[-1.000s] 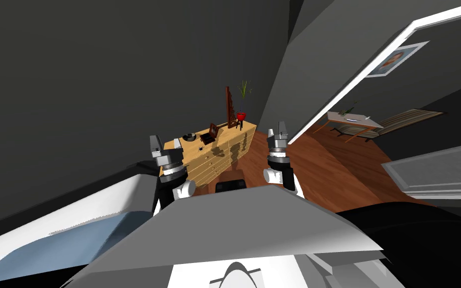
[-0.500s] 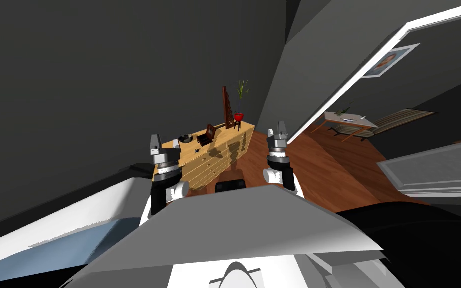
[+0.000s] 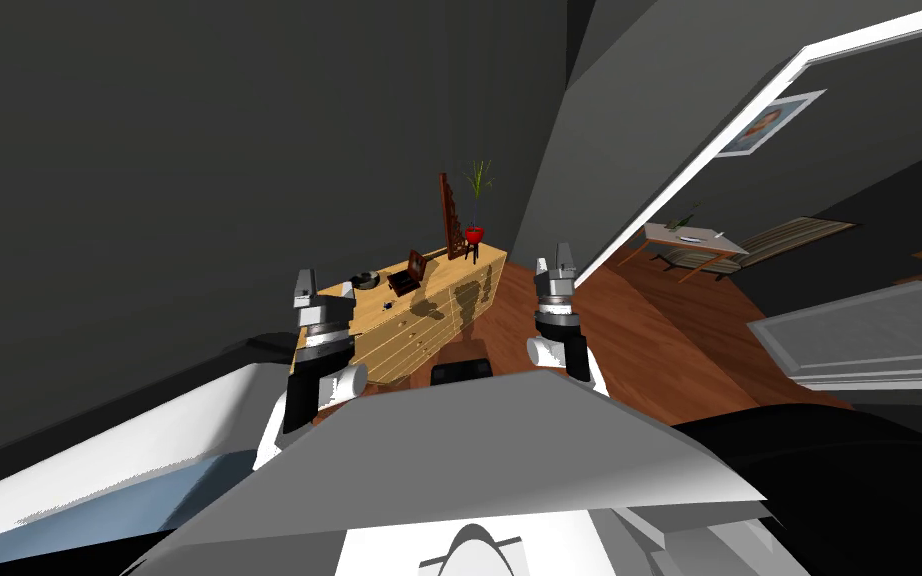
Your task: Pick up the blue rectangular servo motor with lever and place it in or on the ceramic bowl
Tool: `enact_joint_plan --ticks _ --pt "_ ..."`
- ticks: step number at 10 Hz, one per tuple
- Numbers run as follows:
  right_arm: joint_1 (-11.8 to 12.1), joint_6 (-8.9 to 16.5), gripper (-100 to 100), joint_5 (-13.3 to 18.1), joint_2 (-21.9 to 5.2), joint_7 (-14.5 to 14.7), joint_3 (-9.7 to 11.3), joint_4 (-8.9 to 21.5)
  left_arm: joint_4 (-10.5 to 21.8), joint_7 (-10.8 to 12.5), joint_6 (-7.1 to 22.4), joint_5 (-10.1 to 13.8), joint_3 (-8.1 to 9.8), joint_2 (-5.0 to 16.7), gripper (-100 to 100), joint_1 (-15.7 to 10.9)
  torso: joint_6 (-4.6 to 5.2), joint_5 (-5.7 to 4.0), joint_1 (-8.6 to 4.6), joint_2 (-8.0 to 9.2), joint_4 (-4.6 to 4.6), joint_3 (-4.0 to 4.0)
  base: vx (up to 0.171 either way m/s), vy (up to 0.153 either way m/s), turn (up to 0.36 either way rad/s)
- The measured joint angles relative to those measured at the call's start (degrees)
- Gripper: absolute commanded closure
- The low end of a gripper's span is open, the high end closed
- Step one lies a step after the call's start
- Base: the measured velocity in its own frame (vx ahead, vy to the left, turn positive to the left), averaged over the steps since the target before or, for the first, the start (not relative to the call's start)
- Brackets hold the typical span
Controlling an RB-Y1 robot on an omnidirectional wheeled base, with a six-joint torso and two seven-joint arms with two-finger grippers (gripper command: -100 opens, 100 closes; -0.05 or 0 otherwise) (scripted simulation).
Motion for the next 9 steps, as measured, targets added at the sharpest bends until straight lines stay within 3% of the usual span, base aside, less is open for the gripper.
enact_joint_plan --ticks 9 --pt "0.00 0.00 0 0.00 0.00 0.00 0.00 0.00 -0.82 10.03 12.09 0.05 8.56 1.95 -100 -0.32 0.00 -0.01 -0.03 -0.04 -0.01 -0.02 0.049 -0.044 -0.028"
